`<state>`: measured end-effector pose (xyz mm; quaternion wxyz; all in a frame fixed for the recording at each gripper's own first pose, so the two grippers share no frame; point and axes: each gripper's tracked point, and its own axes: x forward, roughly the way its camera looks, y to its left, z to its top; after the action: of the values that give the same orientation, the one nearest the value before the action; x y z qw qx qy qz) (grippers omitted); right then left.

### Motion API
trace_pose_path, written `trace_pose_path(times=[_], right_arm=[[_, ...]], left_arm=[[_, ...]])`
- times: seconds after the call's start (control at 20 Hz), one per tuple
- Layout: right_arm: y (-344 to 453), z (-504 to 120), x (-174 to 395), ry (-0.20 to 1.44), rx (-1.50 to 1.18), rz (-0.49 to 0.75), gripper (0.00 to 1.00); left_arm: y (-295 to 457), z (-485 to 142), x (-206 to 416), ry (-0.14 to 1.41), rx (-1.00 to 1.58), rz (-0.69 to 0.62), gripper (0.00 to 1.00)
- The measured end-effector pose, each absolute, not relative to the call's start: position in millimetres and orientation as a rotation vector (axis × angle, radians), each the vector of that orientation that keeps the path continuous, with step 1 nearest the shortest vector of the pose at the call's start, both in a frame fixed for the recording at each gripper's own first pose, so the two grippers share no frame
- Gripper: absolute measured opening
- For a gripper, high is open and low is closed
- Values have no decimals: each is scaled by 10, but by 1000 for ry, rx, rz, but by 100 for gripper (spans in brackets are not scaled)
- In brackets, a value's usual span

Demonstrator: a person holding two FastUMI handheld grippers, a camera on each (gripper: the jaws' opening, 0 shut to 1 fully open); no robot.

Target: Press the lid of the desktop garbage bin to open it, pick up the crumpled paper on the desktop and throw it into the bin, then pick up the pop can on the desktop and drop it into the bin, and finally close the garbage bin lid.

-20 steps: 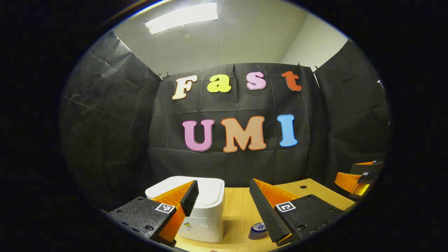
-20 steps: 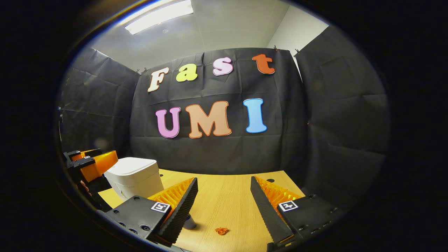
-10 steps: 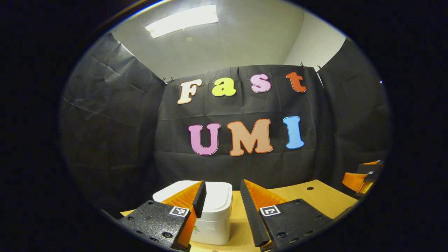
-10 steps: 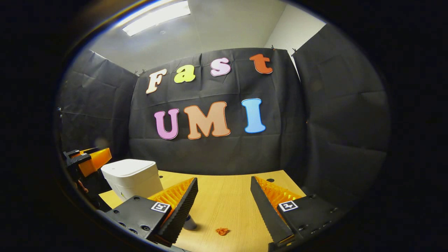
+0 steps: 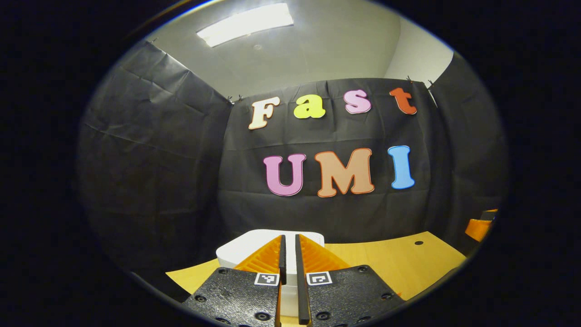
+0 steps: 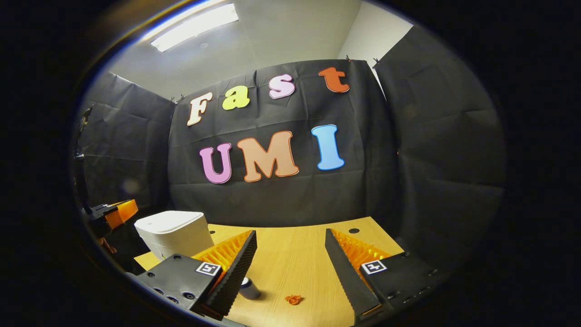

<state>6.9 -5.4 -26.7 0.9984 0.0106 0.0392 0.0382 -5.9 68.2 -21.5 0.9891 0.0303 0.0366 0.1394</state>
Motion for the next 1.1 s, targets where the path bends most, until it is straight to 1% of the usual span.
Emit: trace_pose_path(times=[0.15,0.2,0.3,0.55,0.8,0.95,1.1], right_arm=[[-58,-295,60,82,22,75,96],[-61,-295,65,83,25,74,96],[-71,-310,64,87,29,71,96],[-133,-369,61,100,36,51,96],[-152,-399,89,110,43,40,96],[-114,-483,103,132,45,47,96],[-51,-570,112,160,47,60,96]], left_arm=[[902,-416,34,114,42,336,7],[983,-491,4,132,51,352,0],[1059,-579,55,147,77,351,0],[1129,-623,199,125,79,316,0],[1237,-899,276,187,48,320,0],[1255,-883,288,156,41,324,0],[1261,-847,288,76,-31,331,0]])
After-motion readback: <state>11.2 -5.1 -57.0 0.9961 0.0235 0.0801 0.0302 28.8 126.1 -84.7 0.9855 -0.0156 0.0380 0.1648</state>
